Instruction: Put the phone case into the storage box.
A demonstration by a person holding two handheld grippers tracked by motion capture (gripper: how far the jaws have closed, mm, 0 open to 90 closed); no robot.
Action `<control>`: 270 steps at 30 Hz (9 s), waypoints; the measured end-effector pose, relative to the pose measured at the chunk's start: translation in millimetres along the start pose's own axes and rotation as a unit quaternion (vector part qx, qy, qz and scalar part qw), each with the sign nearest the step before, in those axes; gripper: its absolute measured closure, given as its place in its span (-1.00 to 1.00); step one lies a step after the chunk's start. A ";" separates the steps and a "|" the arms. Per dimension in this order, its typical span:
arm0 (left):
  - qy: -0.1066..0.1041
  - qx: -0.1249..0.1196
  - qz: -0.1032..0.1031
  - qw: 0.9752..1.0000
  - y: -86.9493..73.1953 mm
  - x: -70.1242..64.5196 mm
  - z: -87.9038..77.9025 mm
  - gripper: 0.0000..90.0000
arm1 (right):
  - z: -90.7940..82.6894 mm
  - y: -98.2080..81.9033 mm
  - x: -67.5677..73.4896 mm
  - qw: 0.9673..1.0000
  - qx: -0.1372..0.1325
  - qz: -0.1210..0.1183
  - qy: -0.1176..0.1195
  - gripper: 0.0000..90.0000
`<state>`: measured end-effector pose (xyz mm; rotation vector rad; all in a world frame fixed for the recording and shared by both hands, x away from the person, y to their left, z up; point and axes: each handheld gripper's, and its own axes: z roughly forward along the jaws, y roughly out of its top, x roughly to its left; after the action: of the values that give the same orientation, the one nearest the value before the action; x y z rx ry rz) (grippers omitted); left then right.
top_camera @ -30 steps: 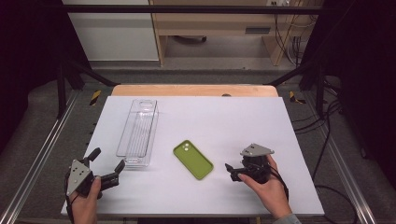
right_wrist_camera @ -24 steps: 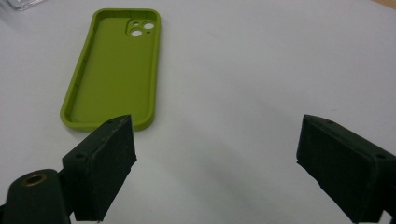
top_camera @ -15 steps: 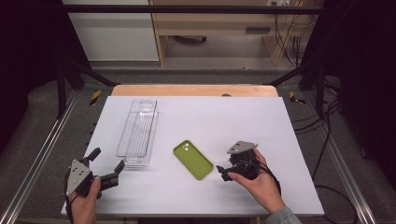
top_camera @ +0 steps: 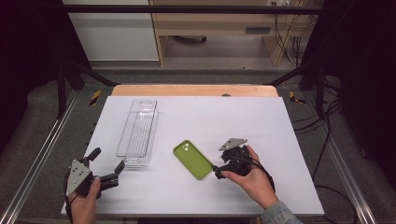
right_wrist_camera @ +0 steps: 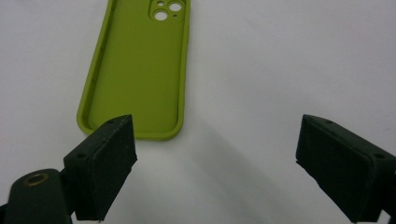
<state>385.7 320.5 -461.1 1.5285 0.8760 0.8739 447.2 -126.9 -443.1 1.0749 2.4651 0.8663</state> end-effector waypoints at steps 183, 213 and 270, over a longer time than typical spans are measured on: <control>-0.060 0.149 0.003 0.987 94.8 -66.3 46.5 -0.93 | -19.9 -2.2 23.7 0.990 -0.112 -0.016 -0.082 0.96; -0.116 0.194 0.024 0.974 113.7 -95.7 108.2 -0.89 | -22.4 0.0 31.5 0.983 -0.144 -0.028 -0.113 0.96; -0.139 0.238 0.040 0.960 138.5 -101.9 133.5 -0.70 | -28.7 2.8 53.9 0.965 -0.185 -0.081 -0.168 0.96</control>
<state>468.1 155.4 -345.6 2.0582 0.8560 0.4999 398.4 -96.9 -421.7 0.7982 1.9790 0.9545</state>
